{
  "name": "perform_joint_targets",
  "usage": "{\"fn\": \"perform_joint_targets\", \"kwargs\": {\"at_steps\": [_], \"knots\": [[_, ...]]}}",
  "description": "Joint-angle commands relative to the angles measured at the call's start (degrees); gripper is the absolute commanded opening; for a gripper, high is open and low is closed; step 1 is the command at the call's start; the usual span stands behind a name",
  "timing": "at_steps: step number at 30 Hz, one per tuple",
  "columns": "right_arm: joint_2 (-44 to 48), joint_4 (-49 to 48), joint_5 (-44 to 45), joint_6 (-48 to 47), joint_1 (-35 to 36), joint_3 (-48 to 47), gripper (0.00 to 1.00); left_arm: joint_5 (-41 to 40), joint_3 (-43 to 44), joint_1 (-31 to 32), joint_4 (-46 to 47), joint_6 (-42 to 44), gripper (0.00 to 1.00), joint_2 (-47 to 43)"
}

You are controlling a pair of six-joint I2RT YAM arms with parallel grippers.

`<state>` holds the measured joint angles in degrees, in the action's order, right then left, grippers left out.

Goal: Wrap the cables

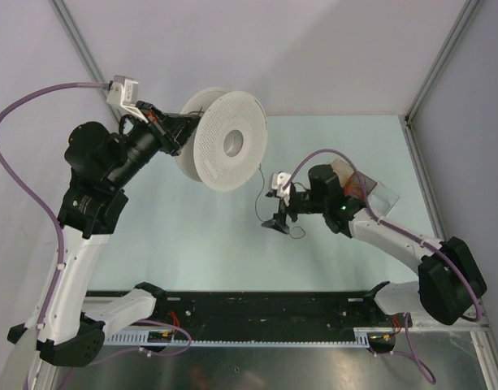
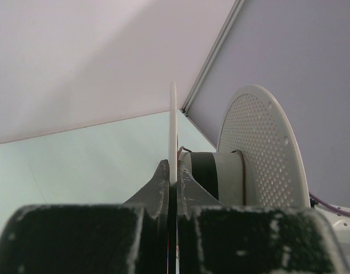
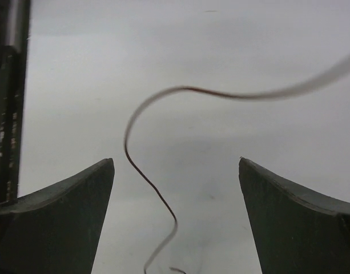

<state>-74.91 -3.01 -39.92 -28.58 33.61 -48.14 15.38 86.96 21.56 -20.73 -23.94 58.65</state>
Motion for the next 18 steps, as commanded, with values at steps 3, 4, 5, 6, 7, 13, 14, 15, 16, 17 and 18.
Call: {"fn": "perform_joint_targets", "kwargs": {"at_steps": [3, 4, 5, 6, 7, 13, 14, 15, 16, 17, 18], "knots": [[-5.71, -7.25, 0.54, -0.97, 6.33, 1.15, 0.89, -1.14, -0.03, -0.40, 5.83, -1.11, 0.00, -0.92], [-6.58, -7.57, 0.55, -1.09, 6.67, 1.14, 0.83, -1.53, -0.03, -0.48, 5.85, -1.07, 0.00, -1.00], [-7.14, -7.60, 0.46, -1.33, 6.83, 1.13, 0.73, -2.26, 0.01, -0.56, 5.82, -0.95, 0.00, -1.04], [-7.38, -7.35, 0.19, -1.58, 6.96, 1.12, 0.61, -3.15, 0.16, -0.73, 5.81, -0.94, 0.00, -1.02], [-7.19, -6.74, -0.20, -1.93, 7.07, 1.12, 0.48, -4.25, 0.46, -0.91, 5.80, -1.07, 0.00, -0.96], [3.25, 0.95, -1.64, -1.99, 11.33, -1.43, 0.01, -13.78, 3.15, -1.95, 5.80, 0.74, 0.00, -0.09], [5.29, 2.95, -1.60, -2.05, 12.81, -2.31, 0.00, -16.38, 3.18, -2.00, 5.80, 1.53, 0.00, 0.20], [7.01, 4.95, -1.54, -2.03, 14.43, -3.14, 0.00, -18.87, 3.07, -2.02, 5.79, 2.28, 0.00, 0.53], [8.62, 6.88, -1.51, -2.24, 16.34, -3.82, 0.00, -21.60, 2.75, -2.04, 5.79, 2.83, 0.00, 0.91], [9.86, 8.90, -1.10, -3.05, 18.04, -4.30, 0.00, -24.12, 2.32, -2.00, 5.79, 3.19, 0.00, 1.32], [10.79, 10.74, -0.41, -4.24, 19.55, -4.58, 0.00, -26.56, 1.80, -2.02, 5.75, 3.46, 0.00, 1.83]]}}
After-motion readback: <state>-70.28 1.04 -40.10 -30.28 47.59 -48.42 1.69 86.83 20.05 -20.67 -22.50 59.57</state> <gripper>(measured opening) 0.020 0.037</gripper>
